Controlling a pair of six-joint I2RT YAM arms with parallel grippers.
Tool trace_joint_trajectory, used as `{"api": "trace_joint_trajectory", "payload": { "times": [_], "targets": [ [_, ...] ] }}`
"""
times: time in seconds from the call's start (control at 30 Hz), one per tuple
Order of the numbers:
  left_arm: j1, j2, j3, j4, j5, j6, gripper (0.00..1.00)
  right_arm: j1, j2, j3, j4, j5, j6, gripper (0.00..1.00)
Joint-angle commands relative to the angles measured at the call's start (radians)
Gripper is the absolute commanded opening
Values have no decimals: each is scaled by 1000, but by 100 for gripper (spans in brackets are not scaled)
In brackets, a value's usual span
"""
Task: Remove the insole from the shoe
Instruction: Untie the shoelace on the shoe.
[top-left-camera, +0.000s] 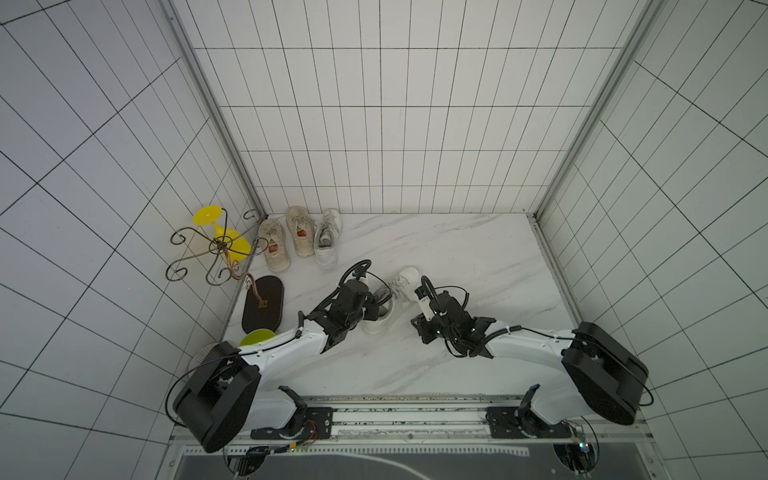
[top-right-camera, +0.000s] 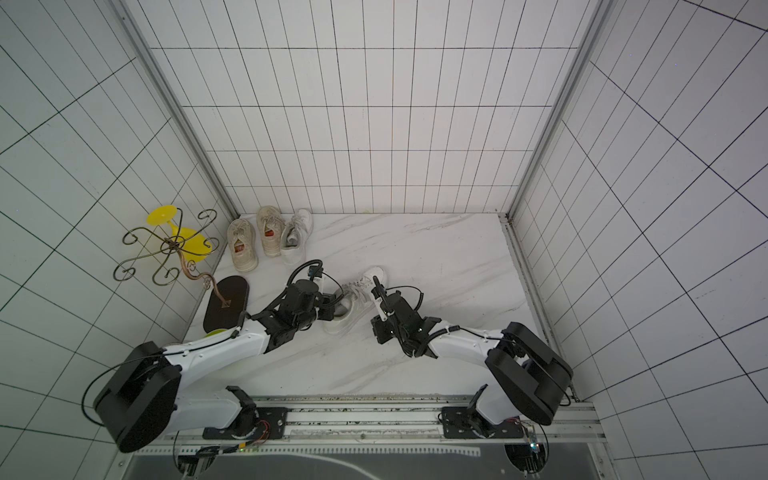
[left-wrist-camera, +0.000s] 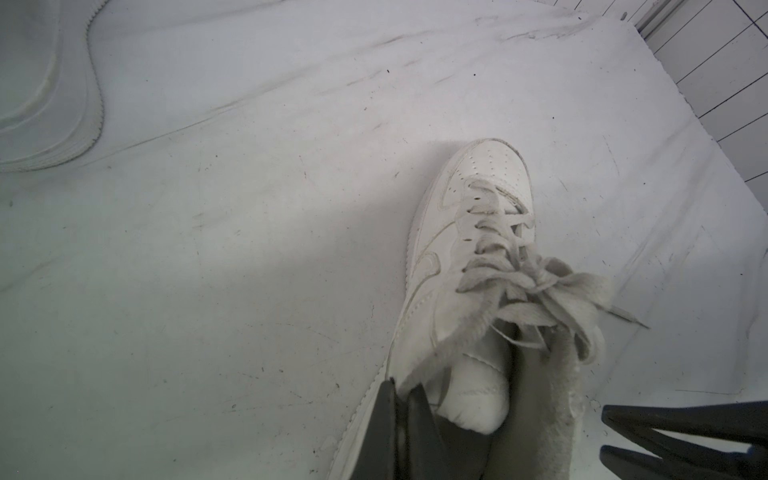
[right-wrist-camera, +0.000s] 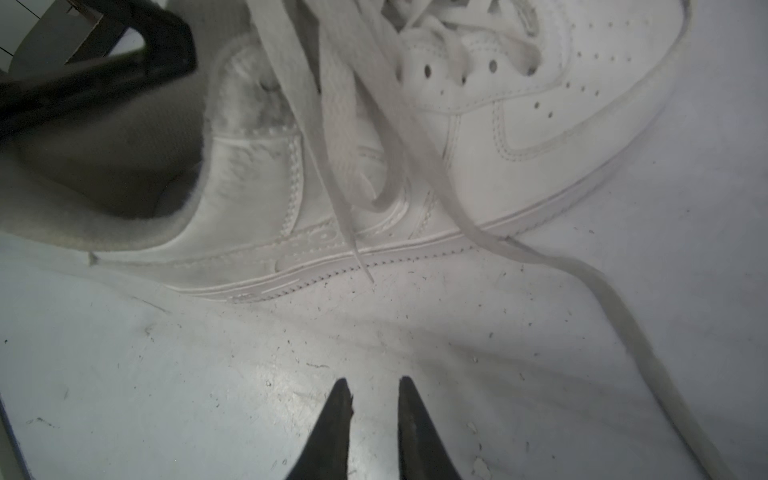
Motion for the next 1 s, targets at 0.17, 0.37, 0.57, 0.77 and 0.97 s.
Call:
{"api": "trace_joint_trajectory", "payload": {
  "times": [0.17,0.37,0.57,0.77,0.97],
  "targets": [
    [-31,19,20,24,46,11,0,6,22,113,52,26,-13,26],
    [-39,19,22,26,51,14,0,6,62,150,55,50,-20,27],
    [-45,14,20,29,61,18,0,-5,70,173,55,61,-25,26],
    [-53,15,20,36,73,23,0,-8,81,191,55,53,-27,24],
    [-62,15,21,39,74,27,0,-17,96,207,54,66,-16,19]
  ]
}}
